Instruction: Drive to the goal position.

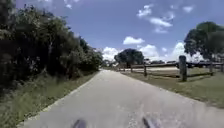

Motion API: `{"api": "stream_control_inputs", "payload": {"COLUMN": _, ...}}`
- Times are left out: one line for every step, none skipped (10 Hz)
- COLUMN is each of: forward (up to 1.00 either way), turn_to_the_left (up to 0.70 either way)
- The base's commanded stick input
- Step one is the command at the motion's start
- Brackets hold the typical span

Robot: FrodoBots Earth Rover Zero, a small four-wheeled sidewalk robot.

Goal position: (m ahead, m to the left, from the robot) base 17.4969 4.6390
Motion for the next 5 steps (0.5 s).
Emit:
{"api": "stream_control_inputs", "payload": {"forward": 0.5, "turn_to_the_left": 0.0}}
{"api": "stream_control_inputs", "payload": {"forward": 0.5, "turn_to_the_left": 0.0}}
{"api": "stream_control_inputs", "payload": {"forward": 0.5, "turn_to_the_left": 0.0}}
{"api": "stream_control_inputs", "payload": {"forward": 0.5, "turn_to_the_left": 0.0}}
{"api": "stream_control_inputs", "payload": {"forward": 0.5, "turn_to_the_left": 0.0}}
